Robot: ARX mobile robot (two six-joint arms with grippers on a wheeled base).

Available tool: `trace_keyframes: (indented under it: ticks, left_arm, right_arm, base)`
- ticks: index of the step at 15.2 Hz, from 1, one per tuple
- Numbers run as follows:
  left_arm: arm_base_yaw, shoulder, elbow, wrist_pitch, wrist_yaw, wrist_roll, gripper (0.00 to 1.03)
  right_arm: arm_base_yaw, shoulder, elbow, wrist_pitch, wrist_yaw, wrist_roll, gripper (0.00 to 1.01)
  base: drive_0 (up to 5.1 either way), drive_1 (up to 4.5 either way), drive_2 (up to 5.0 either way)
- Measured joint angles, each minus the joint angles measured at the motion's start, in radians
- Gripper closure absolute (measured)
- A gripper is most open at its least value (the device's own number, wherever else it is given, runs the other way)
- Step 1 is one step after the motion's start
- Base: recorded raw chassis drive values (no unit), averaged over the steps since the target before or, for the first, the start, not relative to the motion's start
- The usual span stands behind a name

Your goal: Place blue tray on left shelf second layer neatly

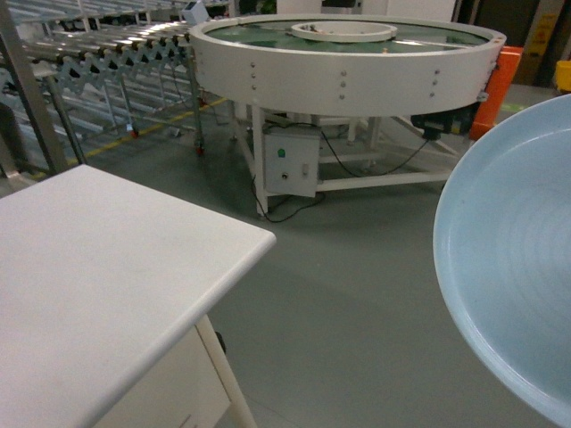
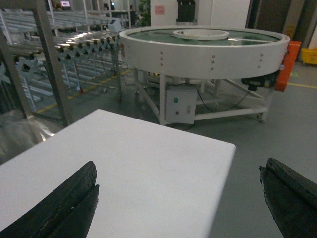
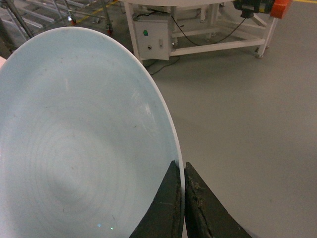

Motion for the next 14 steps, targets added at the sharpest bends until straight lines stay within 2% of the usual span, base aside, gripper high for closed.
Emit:
trace_keyframes:
  ticks: [3,14]
  left_arm:
    - [0.000,0.000,0.000,0.004,-0.002,0.000,0.05]
    - [-0.001,0.000,0.000,0.003,-0.003,0.000,0.05]
  right_arm:
    - [0.002,0.000,0.000,0.000,-0.008,-0.002,0.99]
    - [0.001,0.001,0.000,-0.002,-0.008,-0.003,0.99]
  base:
    - [-1.6,-1.57,-1.6]
    - [2.6,-2.63,-4.9]
